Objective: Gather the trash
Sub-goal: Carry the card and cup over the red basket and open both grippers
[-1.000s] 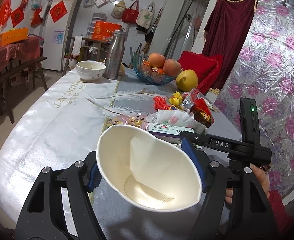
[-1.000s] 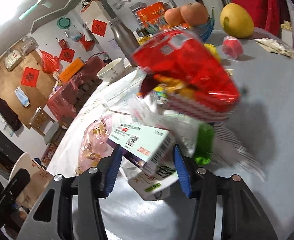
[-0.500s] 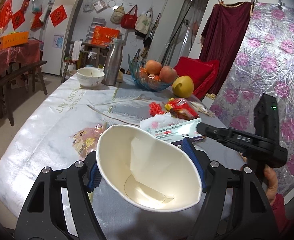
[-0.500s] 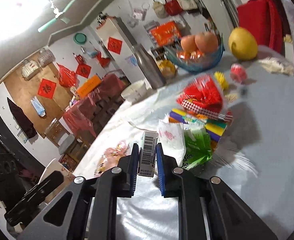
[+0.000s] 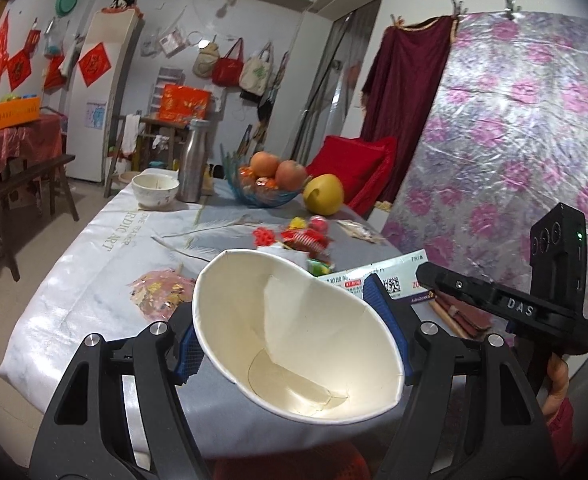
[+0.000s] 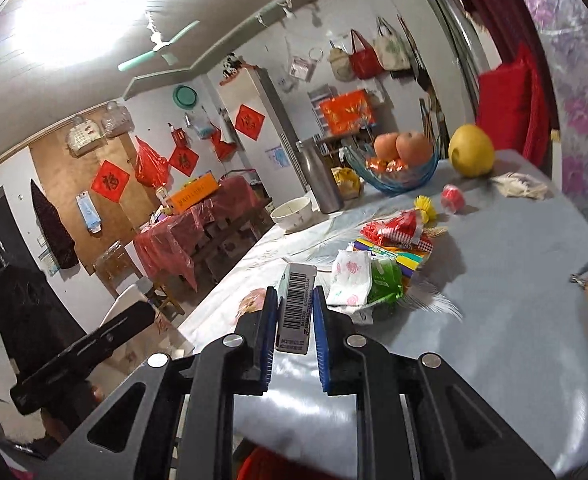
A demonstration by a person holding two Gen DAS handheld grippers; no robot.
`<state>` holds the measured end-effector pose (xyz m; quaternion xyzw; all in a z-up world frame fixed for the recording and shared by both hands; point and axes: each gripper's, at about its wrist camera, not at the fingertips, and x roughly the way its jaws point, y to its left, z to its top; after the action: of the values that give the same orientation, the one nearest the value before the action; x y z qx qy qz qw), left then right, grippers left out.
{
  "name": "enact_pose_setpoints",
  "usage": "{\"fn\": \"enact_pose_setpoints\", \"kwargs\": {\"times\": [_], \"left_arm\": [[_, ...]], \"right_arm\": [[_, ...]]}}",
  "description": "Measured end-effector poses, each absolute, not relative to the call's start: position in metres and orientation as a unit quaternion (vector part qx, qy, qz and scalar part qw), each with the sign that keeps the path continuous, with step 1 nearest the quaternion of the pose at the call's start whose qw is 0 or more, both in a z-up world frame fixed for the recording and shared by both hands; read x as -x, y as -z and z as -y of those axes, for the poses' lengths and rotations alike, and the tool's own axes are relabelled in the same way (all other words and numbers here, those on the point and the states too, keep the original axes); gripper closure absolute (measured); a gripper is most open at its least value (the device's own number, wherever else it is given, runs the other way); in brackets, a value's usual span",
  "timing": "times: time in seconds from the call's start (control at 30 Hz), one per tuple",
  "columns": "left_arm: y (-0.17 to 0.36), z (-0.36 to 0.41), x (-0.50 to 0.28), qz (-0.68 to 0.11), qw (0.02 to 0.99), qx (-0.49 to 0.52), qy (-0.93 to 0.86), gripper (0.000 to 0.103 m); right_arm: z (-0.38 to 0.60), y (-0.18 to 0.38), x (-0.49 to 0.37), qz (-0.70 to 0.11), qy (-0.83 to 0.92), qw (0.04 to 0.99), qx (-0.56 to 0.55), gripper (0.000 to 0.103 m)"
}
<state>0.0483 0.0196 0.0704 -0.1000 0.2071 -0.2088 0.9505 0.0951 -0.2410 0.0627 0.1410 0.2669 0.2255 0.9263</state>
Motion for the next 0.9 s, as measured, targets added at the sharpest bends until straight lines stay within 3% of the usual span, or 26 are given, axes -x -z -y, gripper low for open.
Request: {"fn": "enact_pose_setpoints", "kwargs": {"times": [0.4, 0.9], "left_arm": [[-0.047, -0.001, 0.019, -0.218, 0.941, 0.093, 0.243, 0.033], [0.025, -0.010, 0.011, -0.303, 0.915, 0.110, 0.243, 0.033]], "right_arm": [[0.239, -0.055, 0.020, -0.283, -0.227, 0.929, -0.069, 0.085], [0.174, 0.116, -0.007, -0.468, -0.192, 0.862, 0.031, 0.081]]}}
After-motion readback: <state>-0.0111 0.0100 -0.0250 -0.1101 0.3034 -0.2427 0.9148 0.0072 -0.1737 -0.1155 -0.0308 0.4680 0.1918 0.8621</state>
